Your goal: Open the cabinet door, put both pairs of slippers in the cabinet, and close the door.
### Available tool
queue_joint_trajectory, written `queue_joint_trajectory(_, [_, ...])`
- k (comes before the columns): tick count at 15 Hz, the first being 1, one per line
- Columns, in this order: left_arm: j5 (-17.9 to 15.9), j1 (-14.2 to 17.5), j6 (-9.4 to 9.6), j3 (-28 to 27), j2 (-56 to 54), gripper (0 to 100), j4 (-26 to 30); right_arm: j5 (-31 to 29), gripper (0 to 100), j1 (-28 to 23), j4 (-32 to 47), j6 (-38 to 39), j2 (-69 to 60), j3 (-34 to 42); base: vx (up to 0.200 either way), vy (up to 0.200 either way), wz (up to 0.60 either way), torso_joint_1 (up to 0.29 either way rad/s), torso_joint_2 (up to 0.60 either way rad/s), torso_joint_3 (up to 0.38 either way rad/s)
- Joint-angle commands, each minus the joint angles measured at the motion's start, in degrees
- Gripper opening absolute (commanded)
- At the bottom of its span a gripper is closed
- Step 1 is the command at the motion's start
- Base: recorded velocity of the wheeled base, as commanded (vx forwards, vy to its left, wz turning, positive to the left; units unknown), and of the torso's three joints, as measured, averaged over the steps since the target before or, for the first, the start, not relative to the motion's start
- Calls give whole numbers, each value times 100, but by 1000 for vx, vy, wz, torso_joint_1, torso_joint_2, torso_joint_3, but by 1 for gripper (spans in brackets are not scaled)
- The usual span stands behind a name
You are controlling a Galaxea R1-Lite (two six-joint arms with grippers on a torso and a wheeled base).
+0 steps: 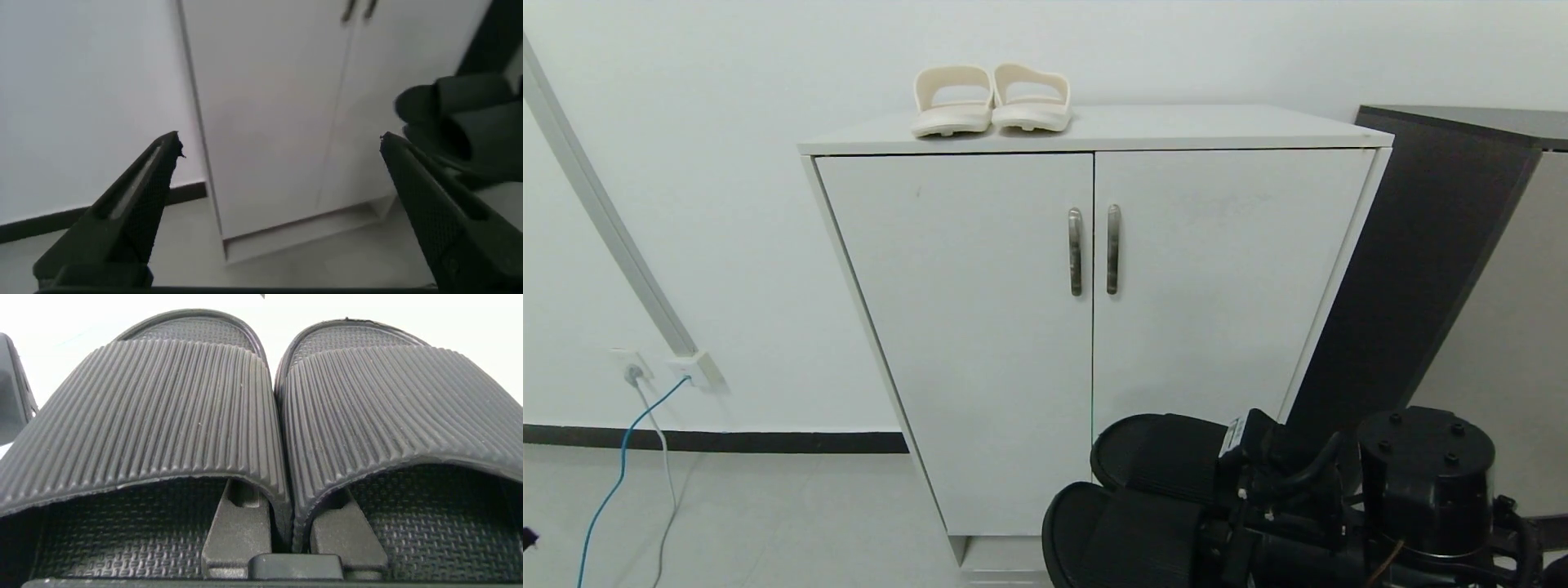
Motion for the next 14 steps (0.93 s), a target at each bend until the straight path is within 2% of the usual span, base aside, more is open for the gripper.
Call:
queue_joint_trajectory(1, [-750,-107,24,-781,1964,100,-652,5,0,-7,-8,8,9,3,0,0,0,-7,66,41])
queue_joint_trajectory(3, [-821,-687,-90,-1379,2746,100,-828,14,0,-16,-61,8,0,12,0,0,0,1,28,11])
queue_joint_trajectory(5, [-812,-1417,-126,-2003,3546,100,-889,14,0,-16,-79,16,9,21,0,0,0,0,0,0])
queue_joint_trajectory(8, [-812,-1944,-143,-2680,4346,100,-898,14,0,-34,-79,34,0,21,0,0,0,0,0,0])
queue_joint_trajectory(9, [-812,-2137,-170,-2926,4697,100,-1056,14,0,-34,-79,34,0,21,0,0,0,0,0,0])
queue_joint_trajectory(12, [-794,-2612,-380,-3269,5532,100,-1874,14,0,-42,-79,34,9,21,0,0,0,0,0,0])
queue_joint_trajectory(13, [-777,-2832,-503,-3594,5937,100,-2102,14,0,-51,-79,34,9,30,0,0,0,0,0,0])
queue_joint_trajectory(14, [-785,-2937,-635,-3875,6165,100,-2102,14,0,-60,-79,34,9,47,0,0,0,0,0,0])
